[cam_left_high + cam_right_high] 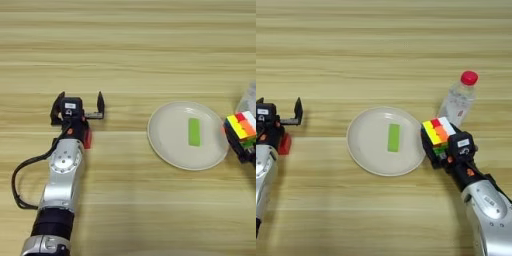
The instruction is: Move the objects on the table
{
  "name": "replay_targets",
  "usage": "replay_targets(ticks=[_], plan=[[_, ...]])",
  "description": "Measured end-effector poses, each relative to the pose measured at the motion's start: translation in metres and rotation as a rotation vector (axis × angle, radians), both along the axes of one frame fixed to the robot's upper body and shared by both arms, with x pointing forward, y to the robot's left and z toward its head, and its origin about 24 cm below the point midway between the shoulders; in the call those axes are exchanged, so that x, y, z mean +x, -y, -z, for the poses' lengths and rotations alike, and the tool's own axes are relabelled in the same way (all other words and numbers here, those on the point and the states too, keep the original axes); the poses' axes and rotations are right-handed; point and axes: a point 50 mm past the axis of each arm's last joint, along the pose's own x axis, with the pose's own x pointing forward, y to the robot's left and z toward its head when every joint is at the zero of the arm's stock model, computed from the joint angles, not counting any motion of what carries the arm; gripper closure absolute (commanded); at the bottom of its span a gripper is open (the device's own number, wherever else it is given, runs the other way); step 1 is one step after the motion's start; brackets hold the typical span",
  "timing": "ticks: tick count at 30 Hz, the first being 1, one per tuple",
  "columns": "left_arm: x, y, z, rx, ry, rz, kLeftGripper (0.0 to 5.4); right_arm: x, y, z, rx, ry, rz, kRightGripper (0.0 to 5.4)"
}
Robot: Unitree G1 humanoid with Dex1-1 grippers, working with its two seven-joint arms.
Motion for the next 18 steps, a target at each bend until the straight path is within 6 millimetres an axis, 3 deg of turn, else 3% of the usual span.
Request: replay_targets(ticks=[18], plan=[[0.0, -0.002, 0.0, 0.0, 0.001, -0.001, 0.0, -0.008, 0.033, 0.027, -0.003, -0.106, 0.183, 2.06]])
